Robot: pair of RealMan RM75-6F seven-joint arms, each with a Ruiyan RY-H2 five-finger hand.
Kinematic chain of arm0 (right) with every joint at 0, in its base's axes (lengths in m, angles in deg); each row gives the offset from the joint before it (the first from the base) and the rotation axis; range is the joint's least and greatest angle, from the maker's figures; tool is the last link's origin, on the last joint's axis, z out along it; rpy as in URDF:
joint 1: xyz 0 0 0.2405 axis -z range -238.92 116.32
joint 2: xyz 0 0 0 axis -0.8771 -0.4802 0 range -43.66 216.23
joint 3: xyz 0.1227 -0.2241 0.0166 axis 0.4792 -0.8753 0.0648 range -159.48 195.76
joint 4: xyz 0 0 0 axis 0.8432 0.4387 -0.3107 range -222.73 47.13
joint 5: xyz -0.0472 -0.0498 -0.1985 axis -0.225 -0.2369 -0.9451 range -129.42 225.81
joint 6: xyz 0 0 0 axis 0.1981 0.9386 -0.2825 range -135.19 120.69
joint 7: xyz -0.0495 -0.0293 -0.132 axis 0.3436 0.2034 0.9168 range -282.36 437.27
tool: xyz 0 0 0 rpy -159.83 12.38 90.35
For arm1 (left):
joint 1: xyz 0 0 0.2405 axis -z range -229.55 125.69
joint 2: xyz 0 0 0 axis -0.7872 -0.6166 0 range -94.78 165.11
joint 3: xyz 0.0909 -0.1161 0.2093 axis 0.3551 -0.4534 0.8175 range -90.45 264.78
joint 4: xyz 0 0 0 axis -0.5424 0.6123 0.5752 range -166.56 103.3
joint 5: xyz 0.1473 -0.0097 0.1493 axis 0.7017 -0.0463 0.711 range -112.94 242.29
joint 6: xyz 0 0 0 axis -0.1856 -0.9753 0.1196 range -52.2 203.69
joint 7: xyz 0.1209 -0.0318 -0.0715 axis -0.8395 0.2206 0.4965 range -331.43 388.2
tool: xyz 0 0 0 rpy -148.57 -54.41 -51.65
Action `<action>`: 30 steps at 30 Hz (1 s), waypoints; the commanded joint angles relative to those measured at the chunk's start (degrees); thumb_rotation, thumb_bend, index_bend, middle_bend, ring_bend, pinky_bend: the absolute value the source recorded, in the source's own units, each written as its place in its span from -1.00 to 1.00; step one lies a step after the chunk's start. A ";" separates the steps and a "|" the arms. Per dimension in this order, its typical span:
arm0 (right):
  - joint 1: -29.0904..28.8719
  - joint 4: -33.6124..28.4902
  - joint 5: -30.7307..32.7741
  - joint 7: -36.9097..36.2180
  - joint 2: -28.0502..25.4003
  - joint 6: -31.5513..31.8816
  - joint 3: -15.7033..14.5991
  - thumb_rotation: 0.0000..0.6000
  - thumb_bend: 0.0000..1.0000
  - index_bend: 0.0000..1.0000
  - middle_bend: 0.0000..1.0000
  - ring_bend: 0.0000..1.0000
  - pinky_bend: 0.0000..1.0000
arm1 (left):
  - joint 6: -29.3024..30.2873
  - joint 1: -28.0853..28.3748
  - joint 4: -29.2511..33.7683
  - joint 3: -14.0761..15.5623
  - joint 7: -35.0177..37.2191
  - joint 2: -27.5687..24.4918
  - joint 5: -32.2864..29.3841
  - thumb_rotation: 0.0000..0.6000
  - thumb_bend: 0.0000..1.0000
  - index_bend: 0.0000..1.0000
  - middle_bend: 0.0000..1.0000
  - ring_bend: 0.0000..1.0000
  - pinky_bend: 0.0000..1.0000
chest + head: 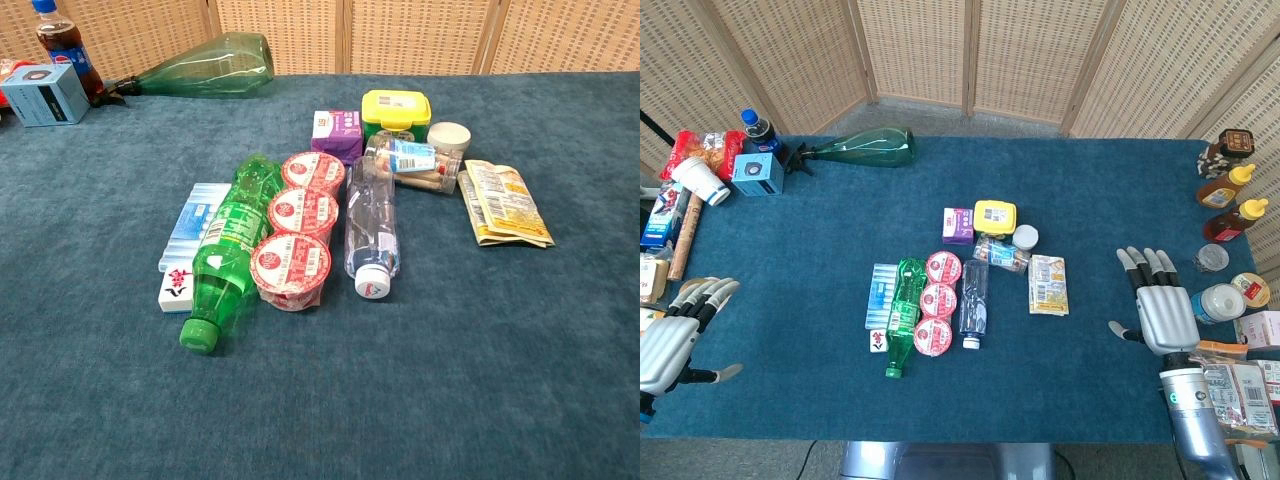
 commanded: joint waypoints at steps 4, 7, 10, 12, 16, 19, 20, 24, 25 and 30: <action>0.08 0.14 0.28 -0.50 -0.31 -0.66 0.34 1.00 -1.00 -1.00 -1.00 -1.00 -1.00 | -0.35 0.44 0.45 -0.38 -0.99 0.06 -0.59 1.00 -1.00 -1.00 -1.00 -1.00 -1.00; 0.00 -0.09 0.17 -1.46 -0.28 -1.45 0.39 1.00 -1.00 -1.00 -1.00 -1.00 -1.00 | 0.06 0.50 0.57 -0.68 -0.86 0.08 -0.46 1.00 -1.00 -1.00 -1.00 -1.00 -1.00; -0.61 -0.64 -0.05 -2.03 0.06 -2.68 0.59 1.00 -1.00 -1.00 -1.00 -1.00 -1.00 | -0.16 0.81 0.52 -0.87 -0.50 -0.15 -0.34 1.00 -1.00 -1.00 -1.00 -1.00 -1.00; -1.37 -1.04 -0.37 -1.78 0.66 -3.75 0.69 1.00 -1.00 -1.00 -1.00 -1.00 -1.00 | -0.58 1.21 0.38 -1.10 -0.15 -0.29 -0.48 1.00 -1.00 -1.00 -1.00 -1.00 -1.00; -3.14 -1.54 0.18 -0.02 2.77 -5.52 1.31 0.97 -1.00 -1.00 -1.00 -1.00 -1.00 | -1.01 1.81 0.06 -1.52 0.97 -0.44 -0.40 1.00 -1.00 -1.00 -1.00 -1.00 -1.00; -4.59 -1.78 1.48 2.06 5.86 -5.75 2.44 0.82 -1.00 -1.00 -1.00 -1.00 -1.00 | -1.39 2.16 -0.26 -1.61 1.37 -0.63 -0.26 1.00 -1.00 -1.00 -1.00 -1.00 -1.00; -4.98 -2.00 2.25 2.90 6.87 -5.76 2.77 0.78 -1.00 -1.00 -1.00 -1.00 -1.00 | -1.53 2.23 -0.29 -1.61 1.42 -0.70 -0.29 1.00 -1.00 -1.00 -1.00 -1.00 -1.00; -7.38 -1.88 5.87 8.90 11.85 -5.15 4.42 0.62 -1.00 -1.00 -1.00 -1.00 -1.00 | -1.74 2.34 -0.73 -1.56 1.83 -0.87 -0.30 1.00 -1.00 -1.00 -1.00 -1.00 -1.00; -7.89 -1.57 6.48 10.04 12.90 -4.99 4.71 0.59 -1.00 -1.00 -1.00 -1.00 -1.00 | -1.76 2.33 -0.87 -1.55 1.96 -0.89 -0.36 1.00 -1.00 -1.00 -1.00 -1.00 -1.00; -10.24 0.24 11.35 15.32 17.20 -4.64 6.09 0.49 -1.00 -1.00 -1.00 -1.00 -1.00 | -1.91 2.29 -1.70 -1.55 2.54 -0.74 -0.96 1.00 -1.00 -1.00 -1.00 -1.00 -1.00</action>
